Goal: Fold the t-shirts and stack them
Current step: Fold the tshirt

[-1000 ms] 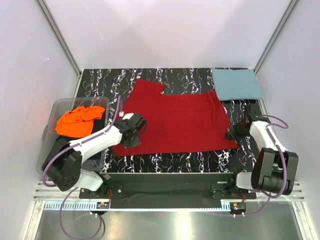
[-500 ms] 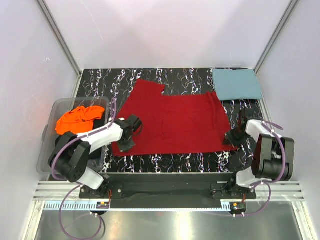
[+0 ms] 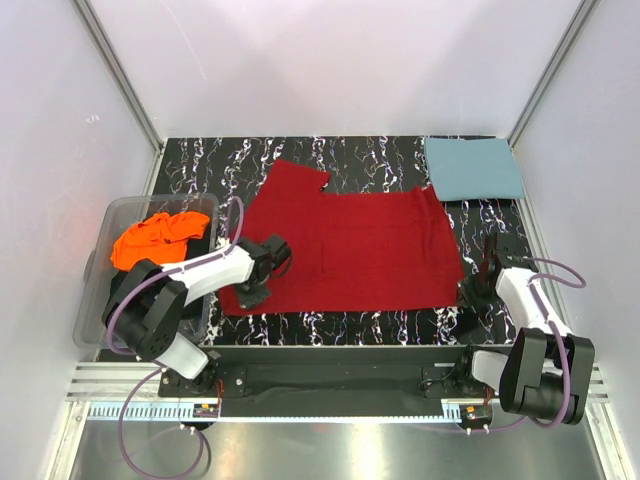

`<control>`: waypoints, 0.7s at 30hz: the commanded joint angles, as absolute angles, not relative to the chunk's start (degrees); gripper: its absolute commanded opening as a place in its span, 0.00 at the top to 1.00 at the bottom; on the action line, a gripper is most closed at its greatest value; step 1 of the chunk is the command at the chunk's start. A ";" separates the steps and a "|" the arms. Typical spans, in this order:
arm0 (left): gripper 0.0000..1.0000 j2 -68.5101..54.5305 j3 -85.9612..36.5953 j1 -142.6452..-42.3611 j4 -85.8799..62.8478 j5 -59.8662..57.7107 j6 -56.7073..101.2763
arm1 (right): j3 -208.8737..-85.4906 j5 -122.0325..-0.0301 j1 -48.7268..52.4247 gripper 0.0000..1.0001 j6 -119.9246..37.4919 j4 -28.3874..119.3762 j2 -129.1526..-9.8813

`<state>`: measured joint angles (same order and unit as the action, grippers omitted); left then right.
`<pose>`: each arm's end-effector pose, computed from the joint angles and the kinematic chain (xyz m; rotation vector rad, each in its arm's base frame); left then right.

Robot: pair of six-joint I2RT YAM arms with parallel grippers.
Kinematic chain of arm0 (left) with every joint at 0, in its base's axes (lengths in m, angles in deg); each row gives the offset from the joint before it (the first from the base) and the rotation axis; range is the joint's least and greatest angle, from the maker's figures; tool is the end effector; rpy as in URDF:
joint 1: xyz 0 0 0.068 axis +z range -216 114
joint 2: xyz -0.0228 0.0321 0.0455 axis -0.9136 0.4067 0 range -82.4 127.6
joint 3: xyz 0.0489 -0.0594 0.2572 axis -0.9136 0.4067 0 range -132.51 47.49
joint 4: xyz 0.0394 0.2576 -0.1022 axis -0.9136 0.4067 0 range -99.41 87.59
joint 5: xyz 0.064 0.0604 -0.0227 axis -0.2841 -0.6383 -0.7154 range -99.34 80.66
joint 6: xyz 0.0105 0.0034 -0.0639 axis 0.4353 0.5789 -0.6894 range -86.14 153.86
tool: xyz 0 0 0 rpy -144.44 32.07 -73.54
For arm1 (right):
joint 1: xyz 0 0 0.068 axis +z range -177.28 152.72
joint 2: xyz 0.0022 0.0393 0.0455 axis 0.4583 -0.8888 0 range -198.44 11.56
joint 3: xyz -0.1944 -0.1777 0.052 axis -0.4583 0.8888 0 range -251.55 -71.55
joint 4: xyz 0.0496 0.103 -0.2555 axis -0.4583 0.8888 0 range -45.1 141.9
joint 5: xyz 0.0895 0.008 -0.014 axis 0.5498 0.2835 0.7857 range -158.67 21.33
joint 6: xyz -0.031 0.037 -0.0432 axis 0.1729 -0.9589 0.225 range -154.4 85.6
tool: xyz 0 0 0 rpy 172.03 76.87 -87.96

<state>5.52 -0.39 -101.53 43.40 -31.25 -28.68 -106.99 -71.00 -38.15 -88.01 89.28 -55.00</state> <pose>0.2109 -0.1275 0.1278 -0.6537 2.7799 0.4161 0.2014 -0.0408 0.1456 1.5481 2.4406 0.0792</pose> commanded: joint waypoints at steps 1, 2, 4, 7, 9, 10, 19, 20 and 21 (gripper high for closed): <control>1.00 2.60 -3.74 -102.13 44.29 -34.29 -26.88 | -109.60 -70.96 -38.26 1.00 -88.27 89.20 -53.74; 1.00 2.68 -4.36 -102.13 44.38 -34.47 -25.56 | -109.69 -69.30 -38.18 1.00 -88.19 88.15 -53.74; 1.00 2.86 -5.33 -101.95 44.55 -35.00 -25.29 | -110.83 -68.85 -37.91 1.00 -88.63 86.65 -56.09; 1.00 3.30 -5.77 -101.95 44.47 -35.18 -25.72 | -113.38 -68.85 -37.39 1.00 -88.37 86.65 -61.99; 1.00 4.08 -5.86 -102.04 44.64 -35.44 -25.73 | -114.26 -68.85 -37.30 1.00 -88.19 86.39 -64.28; 1.00 4.70 -5.86 -102.04 44.99 -36.14 -26.07 | -114.87 -68.85 -37.21 1.00 -88.19 86.04 -65.94; 1.00 8.57 -4.11 -100.19 45.60 -37.81 -27.83 | -115.67 -75.34 -37.65 1.00 -88.10 87.35 -73.43; 1.00 8.57 -3.93 -100.11 45.78 -37.99 -28.27 | -115.23 -76.48 -38.43 1.00 -88.10 87.44 -73.34; 1.00 8.48 -3.67 -100.11 45.78 -37.99 -28.62 | -114.10 -76.84 -38.70 1.00 -88.19 87.44 -72.82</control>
<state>8.56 -3.82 -100.35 44.96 -35.14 -26.73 -114.84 -70.54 -37.71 -88.03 86.00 -72.38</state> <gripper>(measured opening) 0.009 0.011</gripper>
